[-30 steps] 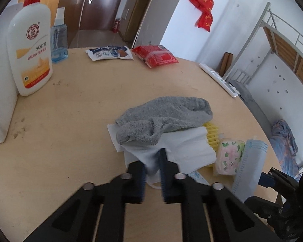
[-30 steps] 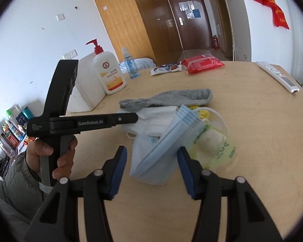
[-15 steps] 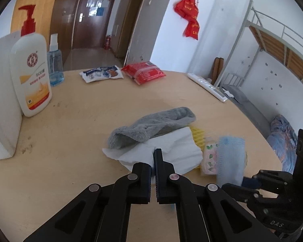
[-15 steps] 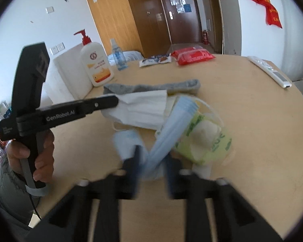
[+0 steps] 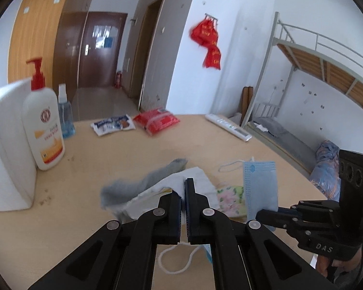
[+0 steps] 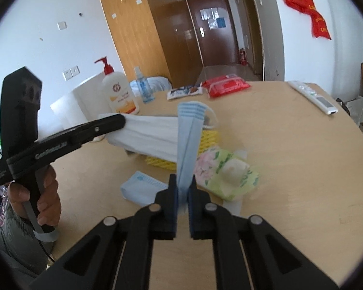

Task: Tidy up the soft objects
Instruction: 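Grasp the white tissue with the left tool while the right tool grasps a blue mask, then lift and carry the tissue and mask in both tools toward the white foam box, then lower both held items into the foam box and open both tools, then withdraw both tools from the box back over the remaining items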

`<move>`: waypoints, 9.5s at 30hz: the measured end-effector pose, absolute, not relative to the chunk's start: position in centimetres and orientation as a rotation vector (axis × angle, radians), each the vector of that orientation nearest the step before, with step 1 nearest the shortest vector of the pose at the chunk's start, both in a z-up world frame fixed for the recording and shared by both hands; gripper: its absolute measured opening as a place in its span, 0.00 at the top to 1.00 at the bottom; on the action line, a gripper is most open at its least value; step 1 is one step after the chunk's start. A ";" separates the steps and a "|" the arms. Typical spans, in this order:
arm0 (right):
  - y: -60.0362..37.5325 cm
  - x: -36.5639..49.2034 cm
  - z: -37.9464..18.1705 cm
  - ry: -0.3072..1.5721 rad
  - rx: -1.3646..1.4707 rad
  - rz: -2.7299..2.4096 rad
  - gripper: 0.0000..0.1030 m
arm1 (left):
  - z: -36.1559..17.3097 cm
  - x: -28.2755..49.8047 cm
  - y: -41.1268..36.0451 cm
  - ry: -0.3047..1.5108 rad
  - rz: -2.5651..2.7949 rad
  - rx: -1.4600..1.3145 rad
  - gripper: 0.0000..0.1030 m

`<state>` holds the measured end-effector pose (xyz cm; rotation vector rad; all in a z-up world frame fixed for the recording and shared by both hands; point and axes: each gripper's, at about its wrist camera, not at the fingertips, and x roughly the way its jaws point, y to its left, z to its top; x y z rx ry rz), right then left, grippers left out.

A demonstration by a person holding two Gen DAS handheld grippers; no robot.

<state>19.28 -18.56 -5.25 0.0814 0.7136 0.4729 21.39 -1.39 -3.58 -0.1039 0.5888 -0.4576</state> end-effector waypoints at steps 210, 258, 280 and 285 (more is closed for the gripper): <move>8.3 32.9 6.4 0.485 -0.042 0.778 0.90 | 5.3 31.1 24.6 0.569 0.148 -0.203 0.05; 13.7 34.1 5.3 0.642 -0.130 0.880 0.41 | 8.2 24.7 28.3 0.421 0.328 -0.241 0.04; 7.4 27.5 8.4 0.548 -0.146 0.846 0.06 | 10.8 19.3 23.1 0.370 0.264 -0.183 0.04; 4.7 25.0 9.1 0.494 -0.147 0.818 0.01 | 11.2 16.7 20.6 0.349 0.224 -0.154 0.03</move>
